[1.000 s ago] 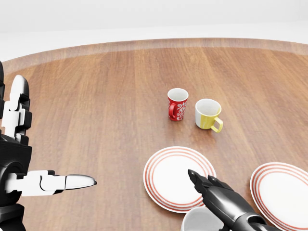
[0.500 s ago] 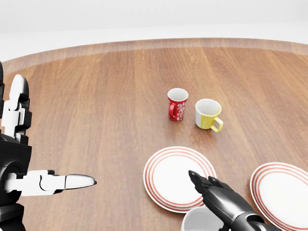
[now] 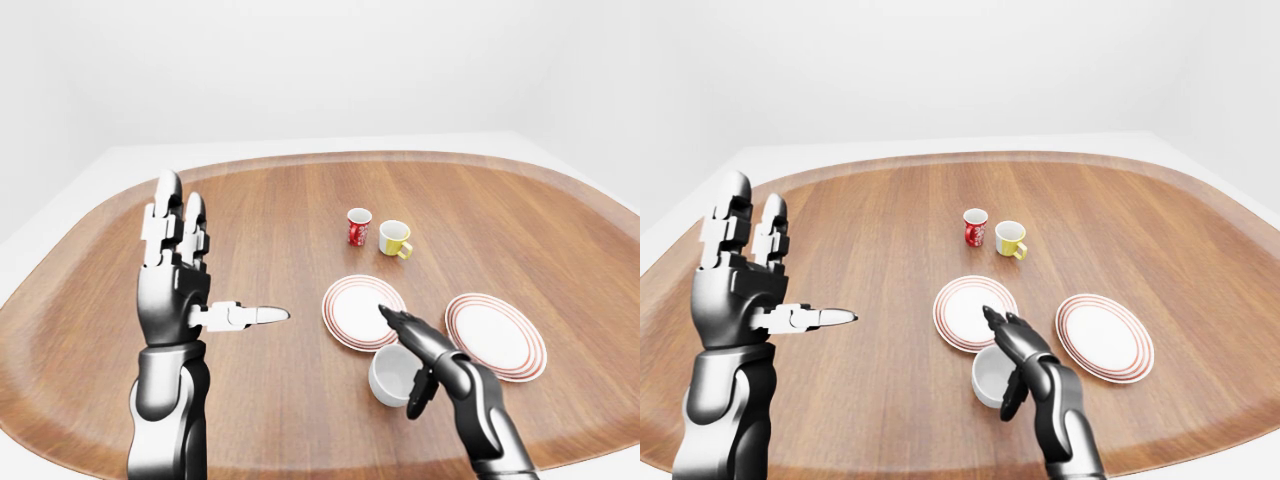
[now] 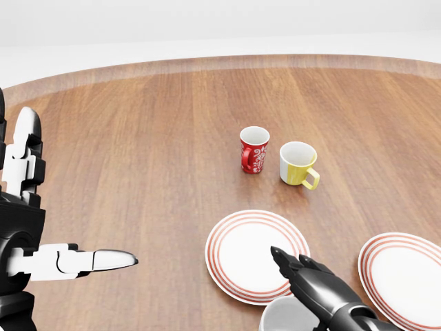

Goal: Put the white mug on the left plate.

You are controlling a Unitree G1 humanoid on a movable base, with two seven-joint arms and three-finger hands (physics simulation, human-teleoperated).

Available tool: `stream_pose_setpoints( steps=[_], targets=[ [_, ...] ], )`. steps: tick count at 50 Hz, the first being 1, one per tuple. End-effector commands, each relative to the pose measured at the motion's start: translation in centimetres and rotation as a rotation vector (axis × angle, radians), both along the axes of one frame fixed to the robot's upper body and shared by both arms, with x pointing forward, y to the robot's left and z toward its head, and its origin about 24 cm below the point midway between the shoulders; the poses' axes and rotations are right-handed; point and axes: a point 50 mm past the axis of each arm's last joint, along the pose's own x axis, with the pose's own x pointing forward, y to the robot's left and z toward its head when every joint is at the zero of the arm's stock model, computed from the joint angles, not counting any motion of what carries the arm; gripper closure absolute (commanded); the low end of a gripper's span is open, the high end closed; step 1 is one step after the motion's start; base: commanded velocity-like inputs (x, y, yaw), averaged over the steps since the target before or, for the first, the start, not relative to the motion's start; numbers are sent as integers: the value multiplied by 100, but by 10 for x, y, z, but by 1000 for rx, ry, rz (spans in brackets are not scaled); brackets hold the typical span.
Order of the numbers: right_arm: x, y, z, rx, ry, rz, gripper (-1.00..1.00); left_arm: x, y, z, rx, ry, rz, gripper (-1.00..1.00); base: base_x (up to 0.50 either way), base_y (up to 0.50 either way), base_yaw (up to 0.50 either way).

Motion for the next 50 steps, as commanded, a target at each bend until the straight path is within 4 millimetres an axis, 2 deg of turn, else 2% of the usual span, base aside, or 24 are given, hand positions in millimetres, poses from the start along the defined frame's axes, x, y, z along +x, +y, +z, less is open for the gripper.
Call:
stream_pose_setpoints(
  steps=[1,50],
  targets=[
    [0,1,-3,-10,7,3,-100,0,0,0,0,1,0,-100,0,0,0],
    [-2,2,-18,-31,30,18,-100,0,1,0,0,0,2,-100,0,0,0]
  ],
)
